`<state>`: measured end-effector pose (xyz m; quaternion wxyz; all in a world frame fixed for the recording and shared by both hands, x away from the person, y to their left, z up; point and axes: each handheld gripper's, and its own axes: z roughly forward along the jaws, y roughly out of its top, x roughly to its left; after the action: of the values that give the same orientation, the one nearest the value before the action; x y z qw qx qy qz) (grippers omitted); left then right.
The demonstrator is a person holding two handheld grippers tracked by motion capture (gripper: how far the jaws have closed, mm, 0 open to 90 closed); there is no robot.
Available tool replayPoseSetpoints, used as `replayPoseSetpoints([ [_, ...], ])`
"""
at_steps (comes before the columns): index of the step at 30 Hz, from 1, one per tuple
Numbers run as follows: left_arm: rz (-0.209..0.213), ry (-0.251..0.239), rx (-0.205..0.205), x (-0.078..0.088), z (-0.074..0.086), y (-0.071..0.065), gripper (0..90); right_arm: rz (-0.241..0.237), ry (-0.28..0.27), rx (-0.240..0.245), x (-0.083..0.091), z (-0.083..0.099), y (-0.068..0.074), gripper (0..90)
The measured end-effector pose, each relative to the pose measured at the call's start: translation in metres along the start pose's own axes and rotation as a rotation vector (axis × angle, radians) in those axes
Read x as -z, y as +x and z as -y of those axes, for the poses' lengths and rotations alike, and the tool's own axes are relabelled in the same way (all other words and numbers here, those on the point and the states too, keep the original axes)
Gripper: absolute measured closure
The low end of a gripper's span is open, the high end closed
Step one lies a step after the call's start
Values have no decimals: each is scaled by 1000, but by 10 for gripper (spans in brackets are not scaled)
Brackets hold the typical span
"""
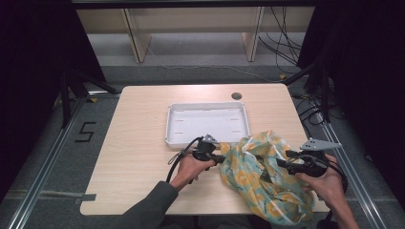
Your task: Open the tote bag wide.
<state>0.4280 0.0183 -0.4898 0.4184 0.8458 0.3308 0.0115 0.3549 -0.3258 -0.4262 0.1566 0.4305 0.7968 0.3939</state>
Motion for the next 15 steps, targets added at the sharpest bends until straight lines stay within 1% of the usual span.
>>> replayPoseSetpoints([
  [1,-7,0,1,6,4,1,895,-1,-13,16,-2,0,0,473],
  [3,-22,-3,3,20,12,5,894,-8,-1,8,-2,-1,3,475],
  [4,-21,-5,14,24,15,7,894,-16,-2,26,-4,-2,3,476],
  [5,-23,1,11,30,19,10,894,-15,11,22,-3,-2,4,476],
  [6,-43,1,17,36,24,12,894,-19,2,20,-5,-2,6,476],
  [7,-43,0,27,40,27,14,894,-25,13,39,-5,-3,7,476],
  [8,-48,3,27,46,30,18,894,-32,12,32,-6,-3,9,476],
  [9,-59,7,32,51,33,22,894,-44,15,8,-6,-3,12,477],
  [10,-68,-11,53,54,36,25,894,-48,18,45,-8,-4,11,480],
  [11,-72,1,53,59,39,29,894,-51,23,40,-9,-4,13,483],
  [12,-82,-10,77,63,42,32,894,-50,53,36,-10,-4,15,483],
  [14,-89,-9,87,70,47,37,894,-45,94,38,-15,-2,15,483],
  [15,-99,-4,87,73,50,40,894,-55,110,43,-19,0,15,478],
])
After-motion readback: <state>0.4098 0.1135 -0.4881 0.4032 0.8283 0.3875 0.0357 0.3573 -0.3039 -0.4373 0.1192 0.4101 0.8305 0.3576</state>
